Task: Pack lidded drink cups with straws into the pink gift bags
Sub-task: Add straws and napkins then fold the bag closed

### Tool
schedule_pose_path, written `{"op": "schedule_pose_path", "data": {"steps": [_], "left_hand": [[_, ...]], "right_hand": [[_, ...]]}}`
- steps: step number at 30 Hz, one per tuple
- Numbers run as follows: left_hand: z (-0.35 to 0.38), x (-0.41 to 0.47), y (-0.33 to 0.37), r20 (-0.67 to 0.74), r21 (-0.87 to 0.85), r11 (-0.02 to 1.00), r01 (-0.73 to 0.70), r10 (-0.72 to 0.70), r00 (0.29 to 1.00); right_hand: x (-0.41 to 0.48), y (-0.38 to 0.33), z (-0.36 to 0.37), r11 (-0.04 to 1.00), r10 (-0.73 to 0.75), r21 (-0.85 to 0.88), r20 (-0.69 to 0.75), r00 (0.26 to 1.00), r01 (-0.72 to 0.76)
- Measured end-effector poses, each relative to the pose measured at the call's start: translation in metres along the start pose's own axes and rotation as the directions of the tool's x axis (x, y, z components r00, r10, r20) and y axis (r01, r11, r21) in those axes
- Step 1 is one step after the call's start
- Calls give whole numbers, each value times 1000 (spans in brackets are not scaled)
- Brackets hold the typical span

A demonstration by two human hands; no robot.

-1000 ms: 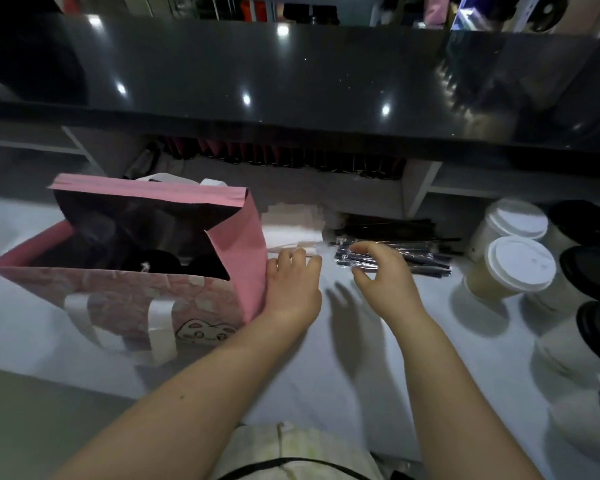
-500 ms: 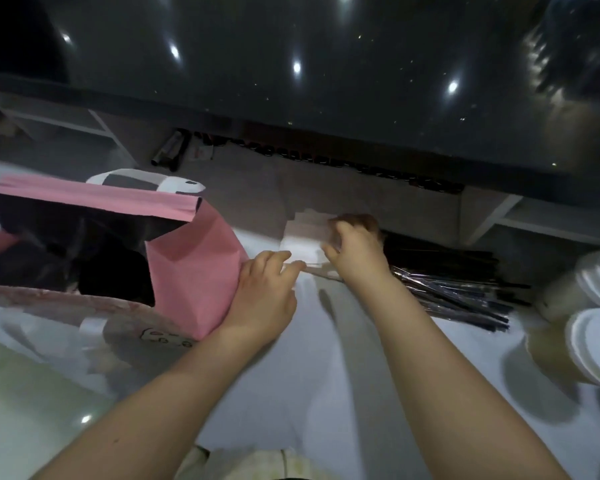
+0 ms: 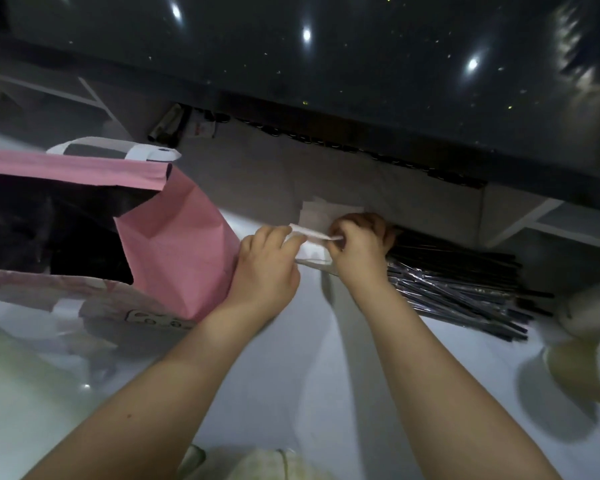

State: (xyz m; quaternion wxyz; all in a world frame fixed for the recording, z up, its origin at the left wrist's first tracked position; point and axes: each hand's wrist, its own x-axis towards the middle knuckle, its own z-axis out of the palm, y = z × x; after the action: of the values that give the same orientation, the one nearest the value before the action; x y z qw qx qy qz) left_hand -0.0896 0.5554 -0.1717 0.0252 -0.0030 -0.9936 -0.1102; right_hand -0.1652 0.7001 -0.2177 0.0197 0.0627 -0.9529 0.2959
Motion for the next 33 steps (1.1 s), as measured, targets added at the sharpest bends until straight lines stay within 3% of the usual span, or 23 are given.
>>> {"op": "schedule_pose_path", "data": {"steps": [5, 8, 11, 14, 17, 24, 26, 29, 33], "left_hand": [[0, 4, 1, 5, -12, 999, 44, -44, 999], [-5, 3, 0, -9, -32, 999, 37, -37, 999], [-10, -3, 1, -25, -41, 999, 27, -28, 999], [-18, -11, 1, -46, -52, 998, 20, -22, 999], [-29, -21, 5, -82, -67, 998, -19, 14, 996], [-59, -49, 19, -158, -27, 996, -83, 78, 984], [-71, -57, 23, -182, -62, 992, -114, 101, 978], [-99, -72, 29, -300, -160, 968, -195, 140, 944], [-137, -89, 25, -442, -134, 963, -232, 152, 884]], "right_hand": [[-1, -1, -3, 994, 57, 97, -17, 998, -55], [2, -5, -6, 992, 121, 5, 129, 984, -122], [0, -10, -10, 992, 109, -73, 144, 984, -100], [-13, -15, -17, 995, 72, -67, 60, 996, -68], [-32, -19, -31, 998, -10, 56, -65, 998, 13], [-82, -41, -79, 979, -98, 166, -143, 985, 121], [-95, -48, -89, 968, -131, 181, -227, 965, 174], [-110, -63, -107, 949, -156, 207, -343, 926, 237], [-123, -89, -125, 916, -134, 308, -368, 920, 257]]}}
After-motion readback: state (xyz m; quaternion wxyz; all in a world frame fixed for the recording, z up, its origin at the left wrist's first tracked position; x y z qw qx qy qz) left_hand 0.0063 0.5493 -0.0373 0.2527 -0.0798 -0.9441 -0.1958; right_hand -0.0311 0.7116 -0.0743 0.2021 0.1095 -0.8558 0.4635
